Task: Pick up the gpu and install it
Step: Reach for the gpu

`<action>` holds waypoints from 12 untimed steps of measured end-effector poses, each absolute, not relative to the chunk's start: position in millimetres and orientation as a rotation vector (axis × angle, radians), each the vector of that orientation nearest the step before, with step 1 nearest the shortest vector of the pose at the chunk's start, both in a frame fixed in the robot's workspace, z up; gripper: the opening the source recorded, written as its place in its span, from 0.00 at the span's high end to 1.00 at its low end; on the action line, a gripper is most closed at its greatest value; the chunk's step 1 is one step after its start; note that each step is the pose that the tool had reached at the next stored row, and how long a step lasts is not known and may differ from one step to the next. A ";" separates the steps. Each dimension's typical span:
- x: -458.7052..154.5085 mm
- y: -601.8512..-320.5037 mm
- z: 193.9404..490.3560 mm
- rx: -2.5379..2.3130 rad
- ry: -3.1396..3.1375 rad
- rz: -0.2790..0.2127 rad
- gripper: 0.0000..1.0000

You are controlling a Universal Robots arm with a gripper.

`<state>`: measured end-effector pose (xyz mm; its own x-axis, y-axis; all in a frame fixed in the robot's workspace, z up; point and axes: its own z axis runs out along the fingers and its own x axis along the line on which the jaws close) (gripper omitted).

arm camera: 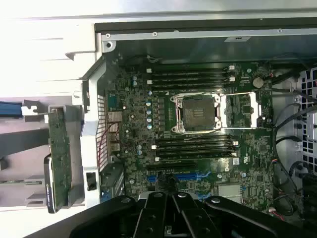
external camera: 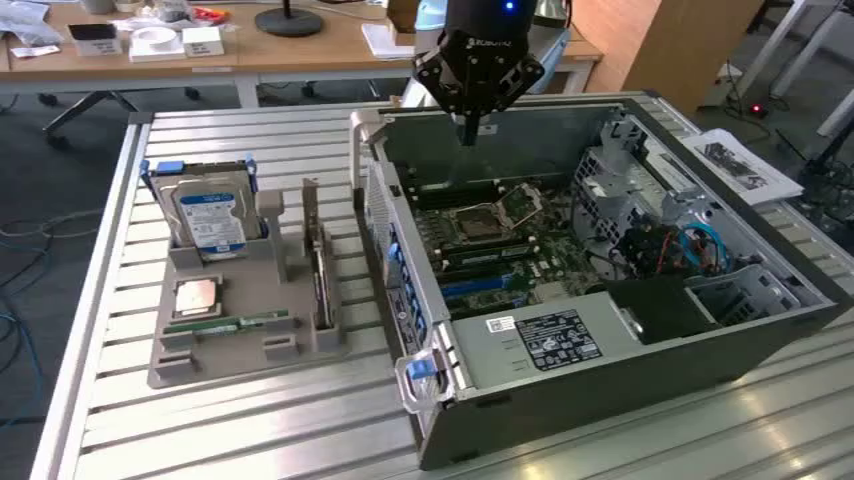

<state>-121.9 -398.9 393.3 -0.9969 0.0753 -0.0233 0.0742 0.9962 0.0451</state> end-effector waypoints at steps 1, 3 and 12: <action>-121.9 -398.9 393.3 0.117 3.114 0.069 0.89; -121.9 -398.9 393.3 0.117 3.114 0.069 0.89; -122.0 -398.8 393.3 0.117 3.114 0.069 0.89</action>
